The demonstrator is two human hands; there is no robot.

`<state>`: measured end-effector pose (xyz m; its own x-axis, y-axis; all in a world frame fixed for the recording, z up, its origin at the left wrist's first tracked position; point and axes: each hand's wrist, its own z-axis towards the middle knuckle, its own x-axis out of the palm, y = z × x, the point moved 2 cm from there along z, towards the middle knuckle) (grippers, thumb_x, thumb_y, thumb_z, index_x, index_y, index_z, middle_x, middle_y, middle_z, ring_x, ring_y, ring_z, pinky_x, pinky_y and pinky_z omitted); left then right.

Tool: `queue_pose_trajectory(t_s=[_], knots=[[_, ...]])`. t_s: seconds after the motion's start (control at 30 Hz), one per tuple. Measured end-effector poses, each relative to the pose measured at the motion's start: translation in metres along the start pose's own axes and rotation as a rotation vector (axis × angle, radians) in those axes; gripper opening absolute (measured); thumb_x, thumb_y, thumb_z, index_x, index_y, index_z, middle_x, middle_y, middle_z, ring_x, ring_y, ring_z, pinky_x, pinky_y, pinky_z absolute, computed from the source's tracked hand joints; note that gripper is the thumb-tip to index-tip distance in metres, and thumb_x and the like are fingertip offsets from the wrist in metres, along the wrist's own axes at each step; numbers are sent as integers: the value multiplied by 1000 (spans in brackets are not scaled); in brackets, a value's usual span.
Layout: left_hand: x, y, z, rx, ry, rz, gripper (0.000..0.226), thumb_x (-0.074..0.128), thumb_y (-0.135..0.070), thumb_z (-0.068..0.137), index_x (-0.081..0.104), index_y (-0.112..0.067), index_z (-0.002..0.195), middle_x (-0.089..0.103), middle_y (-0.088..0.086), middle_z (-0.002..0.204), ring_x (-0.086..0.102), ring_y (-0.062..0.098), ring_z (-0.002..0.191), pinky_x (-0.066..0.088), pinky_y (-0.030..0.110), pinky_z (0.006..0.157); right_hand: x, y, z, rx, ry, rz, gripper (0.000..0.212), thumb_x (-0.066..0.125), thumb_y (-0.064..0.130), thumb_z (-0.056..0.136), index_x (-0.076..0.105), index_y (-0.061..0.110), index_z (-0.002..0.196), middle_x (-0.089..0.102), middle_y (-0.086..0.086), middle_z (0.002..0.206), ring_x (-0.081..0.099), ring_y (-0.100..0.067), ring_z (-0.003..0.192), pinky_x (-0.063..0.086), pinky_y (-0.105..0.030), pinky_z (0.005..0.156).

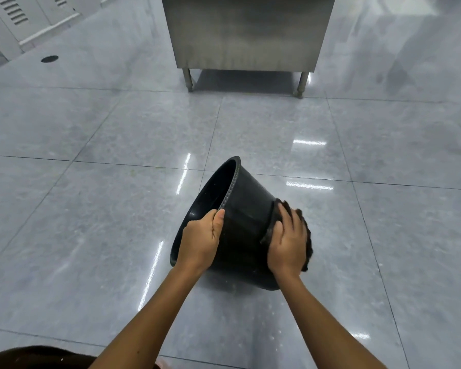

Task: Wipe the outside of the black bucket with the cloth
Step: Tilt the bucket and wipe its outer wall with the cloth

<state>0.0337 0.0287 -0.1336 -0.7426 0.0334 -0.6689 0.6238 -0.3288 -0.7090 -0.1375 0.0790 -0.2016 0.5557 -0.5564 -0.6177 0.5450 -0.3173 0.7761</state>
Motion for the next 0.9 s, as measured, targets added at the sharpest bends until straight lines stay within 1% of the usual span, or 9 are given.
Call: queue_pose_trajectory(t_s=[0.1,0.2,0.27,0.37,0.47,0.57,0.7,0.8,0.9], knots=[[2,-5,-2,11,11,-17,39,28,-44,91,43,-23,61,37,-5,44,36,9,38,34,19,38,-7,-27,10,361,-16,14,47,24,34,98,47,27,138,42,-3,148,35,-29,137,31,-52,113],[5,-8,-7,16,17,-14,44,28,-44,91,48,-15,65,38,-4,44,37,10,38,35,22,39,-8,-12,30,691,35,55,47,23,27,99,43,20,140,34,-10,153,27,-36,139,19,-52,116],[4,-7,-8,10,11,-7,45,27,-44,91,47,-14,63,37,-4,44,35,10,38,30,20,38,-1,14,33,553,23,37,46,26,23,99,45,16,140,38,-11,151,28,-34,139,16,-48,117],[0,-8,-5,24,-10,22,40,30,-37,95,37,-27,57,35,-6,43,34,11,37,25,21,41,10,64,15,126,37,56,44,32,21,99,48,16,140,42,-4,150,28,-27,142,20,-43,119],[-3,-11,-1,29,3,-8,40,35,-29,98,35,-33,57,38,-8,44,45,9,41,31,16,41,9,84,-2,-198,145,98,45,33,30,100,43,24,144,36,5,154,21,-17,147,19,-33,118],[-4,-11,4,72,29,-32,38,34,-35,96,35,-33,58,38,-10,45,44,7,41,34,12,43,3,50,0,-308,163,-11,51,30,47,97,38,31,145,33,6,155,22,-17,146,21,-35,118],[-7,6,-2,98,28,-72,27,30,-47,92,41,-32,73,41,-7,51,40,8,43,34,18,42,-2,3,7,-28,92,-72,59,19,55,93,40,29,142,39,2,151,30,-23,142,28,-49,116],[-9,31,-30,86,-48,-93,45,21,-58,92,44,-23,73,34,-13,48,47,8,46,35,12,41,-5,-21,13,151,32,-58,56,18,51,95,41,27,141,42,-2,149,33,-27,140,29,-52,115],[-6,34,-45,121,-55,-66,51,16,-62,90,41,-23,69,29,-18,47,48,6,43,35,7,42,-8,-29,16,465,-7,26,49,23,40,101,38,23,144,36,-7,153,27,-30,143,22,-53,117]])
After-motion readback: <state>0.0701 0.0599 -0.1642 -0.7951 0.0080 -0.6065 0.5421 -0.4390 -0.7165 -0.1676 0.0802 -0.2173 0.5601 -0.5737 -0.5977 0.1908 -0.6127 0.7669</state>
